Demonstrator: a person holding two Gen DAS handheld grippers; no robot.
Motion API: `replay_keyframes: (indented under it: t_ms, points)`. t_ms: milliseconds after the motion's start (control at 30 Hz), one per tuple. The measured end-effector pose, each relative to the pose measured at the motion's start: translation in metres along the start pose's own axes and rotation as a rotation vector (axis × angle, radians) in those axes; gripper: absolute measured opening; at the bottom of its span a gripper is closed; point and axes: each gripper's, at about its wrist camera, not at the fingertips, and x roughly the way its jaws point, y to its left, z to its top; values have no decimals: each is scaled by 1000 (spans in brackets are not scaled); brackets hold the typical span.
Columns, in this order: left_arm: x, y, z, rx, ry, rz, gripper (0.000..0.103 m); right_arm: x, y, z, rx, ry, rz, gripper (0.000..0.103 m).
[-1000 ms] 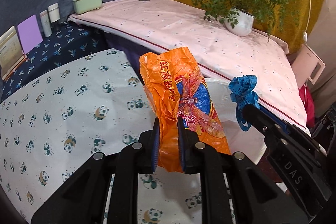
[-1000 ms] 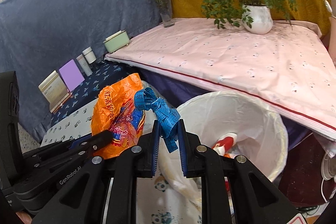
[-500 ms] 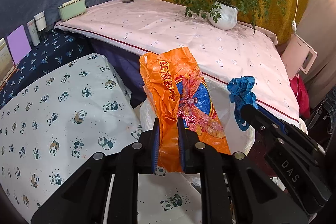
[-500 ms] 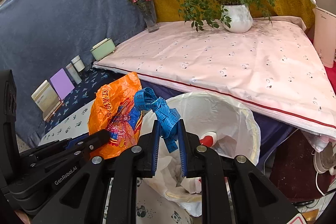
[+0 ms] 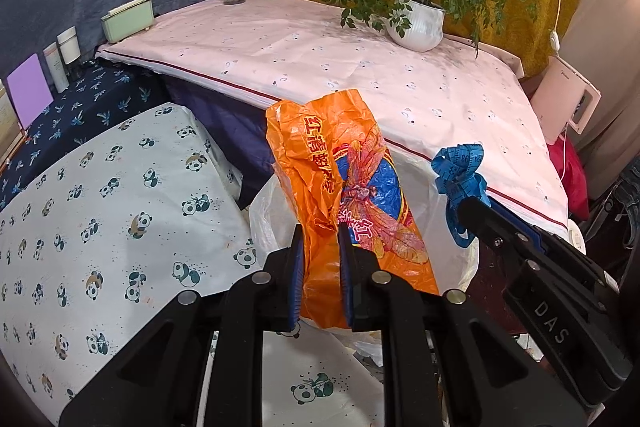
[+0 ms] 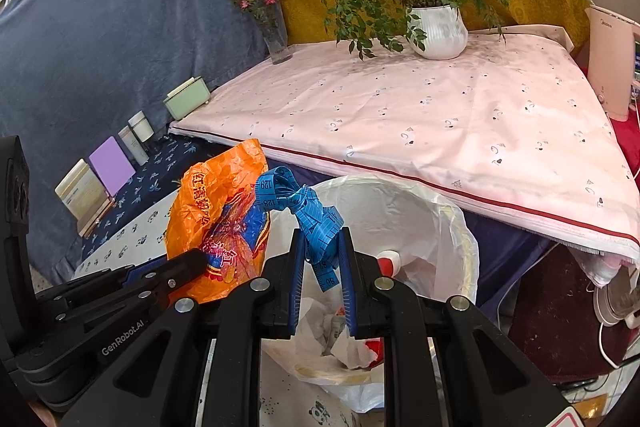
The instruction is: Collect trash
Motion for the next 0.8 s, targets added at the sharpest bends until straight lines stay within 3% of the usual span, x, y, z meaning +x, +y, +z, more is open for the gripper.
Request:
replay_keyframes:
  t_ms: [400,467,533,633,800]
  points:
    - [4,-2,-1,2,11,-7,16,3,-5,0,5,6,-3,16]
    - [5,-2,-1,-1,14,-12,19,3,-4,0,2,8,-3,18]
    - [4,-1,-1,-12,6,-2,37,3,-4,0,5,4,-9,23]
    - [4,0,-2,-18,1,1,41,0,-4,0,10,-7,-9,30]
    - [3,2,-3,-28,3,7,46,-2,-4,1,12,-9,-11,30]
